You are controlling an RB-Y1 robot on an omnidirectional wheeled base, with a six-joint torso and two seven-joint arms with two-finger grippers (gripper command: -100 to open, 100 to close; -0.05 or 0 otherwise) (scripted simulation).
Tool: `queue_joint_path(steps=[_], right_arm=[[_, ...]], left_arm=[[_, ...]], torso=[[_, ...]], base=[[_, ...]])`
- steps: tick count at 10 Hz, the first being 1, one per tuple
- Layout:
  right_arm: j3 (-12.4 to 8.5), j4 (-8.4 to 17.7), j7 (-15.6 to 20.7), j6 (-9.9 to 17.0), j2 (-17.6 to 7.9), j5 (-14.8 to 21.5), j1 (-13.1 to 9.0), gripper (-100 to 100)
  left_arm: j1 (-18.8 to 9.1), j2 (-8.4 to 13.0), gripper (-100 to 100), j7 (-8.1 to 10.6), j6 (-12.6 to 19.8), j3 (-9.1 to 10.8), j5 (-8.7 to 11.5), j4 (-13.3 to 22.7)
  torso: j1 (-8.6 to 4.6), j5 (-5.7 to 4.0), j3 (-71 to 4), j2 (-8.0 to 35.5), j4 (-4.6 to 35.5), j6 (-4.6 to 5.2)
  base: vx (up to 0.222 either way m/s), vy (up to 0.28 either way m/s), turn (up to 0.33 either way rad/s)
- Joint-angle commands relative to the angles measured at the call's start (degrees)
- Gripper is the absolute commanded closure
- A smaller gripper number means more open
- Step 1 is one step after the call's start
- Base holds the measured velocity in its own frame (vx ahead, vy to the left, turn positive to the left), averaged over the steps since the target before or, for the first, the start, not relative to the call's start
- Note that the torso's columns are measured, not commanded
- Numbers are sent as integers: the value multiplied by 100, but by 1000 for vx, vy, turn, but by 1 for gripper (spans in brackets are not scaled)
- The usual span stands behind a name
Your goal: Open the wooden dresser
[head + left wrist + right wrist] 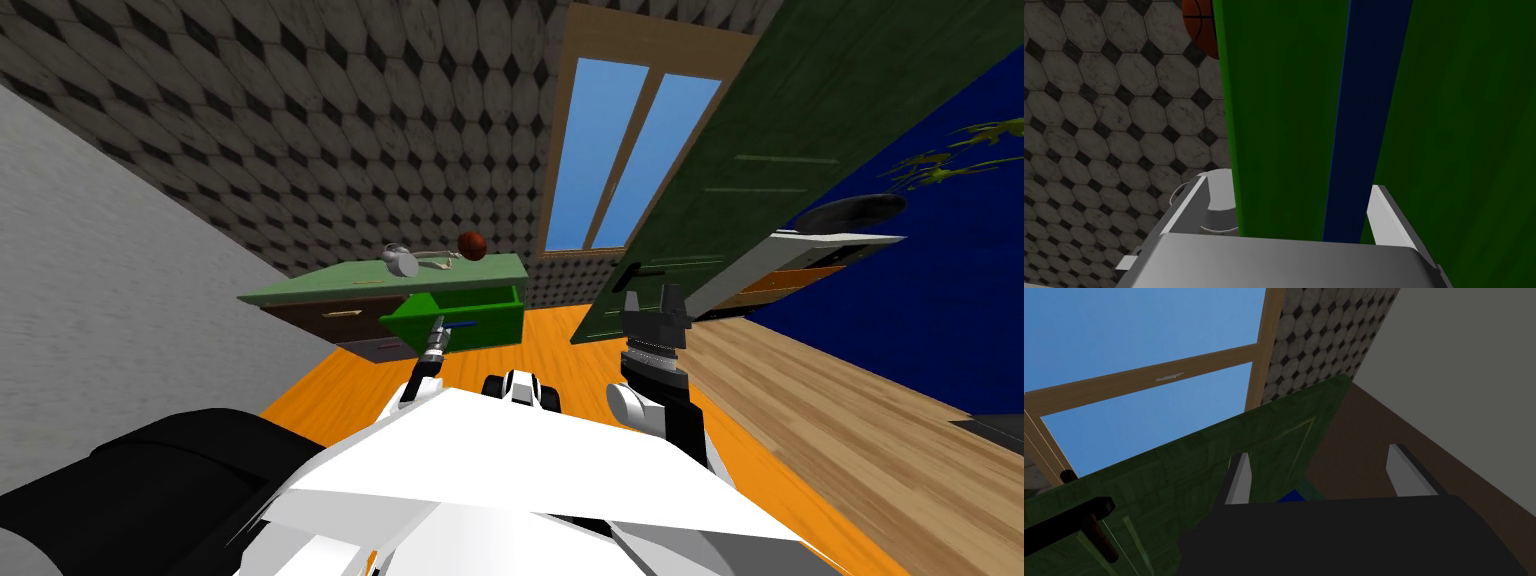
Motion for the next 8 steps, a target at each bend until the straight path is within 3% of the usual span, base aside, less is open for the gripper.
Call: queue_joint_path(steps=[1, 2, 3, 8], right_arm=[[0, 0, 0, 0, 0, 0, 0, 0], [0, 0, 0, 0, 0, 0, 0, 0], [0, 0, 0, 0, -1, 0, 0, 0], [-1, 0, 0, 0, -1, 0, -1, 0]], left_arm=[[182, 350, -100, 254, 220, -7, 114, -329], [132, 279, -100, 196, 170, -1, 92, -186], [144, 291, 0, 215, 197, 1, 97, -196], [154, 286, 0, 213, 212, -1, 96, -177]], torso=[[-3, -4, -4, -4, 1, 0], [-13, -17, -6, -3, 11, 3], [-7, -11, -1, 2, 8, 7], [-2, -3, -8, -11, -2, -1]], base=[[43, -76, 71], [23, -26, 25], [0, 0, 0], [0, 0, 0]])
